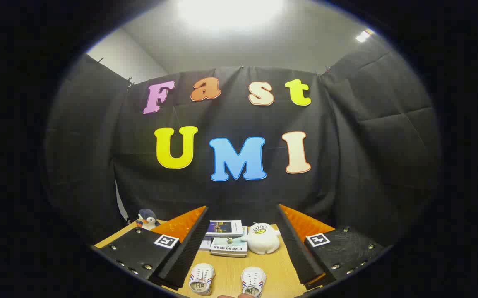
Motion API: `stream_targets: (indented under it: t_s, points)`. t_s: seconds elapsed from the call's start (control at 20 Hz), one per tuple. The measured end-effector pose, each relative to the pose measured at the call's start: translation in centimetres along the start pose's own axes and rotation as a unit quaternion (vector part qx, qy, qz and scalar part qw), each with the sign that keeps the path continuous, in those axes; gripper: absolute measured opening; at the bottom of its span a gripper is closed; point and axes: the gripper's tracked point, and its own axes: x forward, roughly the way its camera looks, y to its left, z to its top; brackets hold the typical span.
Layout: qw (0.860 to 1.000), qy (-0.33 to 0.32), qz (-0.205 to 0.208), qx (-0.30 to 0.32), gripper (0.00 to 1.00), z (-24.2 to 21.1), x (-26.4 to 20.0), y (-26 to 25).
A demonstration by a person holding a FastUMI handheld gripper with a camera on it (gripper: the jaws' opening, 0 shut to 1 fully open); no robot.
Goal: Open the storage box then place both shoes into the box .Put the left shoe in first, then the right shoe, with the right side of both shoes facing outward in a uniform manner.
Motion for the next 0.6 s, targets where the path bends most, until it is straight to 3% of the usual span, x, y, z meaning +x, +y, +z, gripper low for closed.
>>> stream_targets:
  t_s: [0.6]
  points:
    - [1.000,0.014,-0.004,0.005,0.96,-1.2,0.1,1.6]
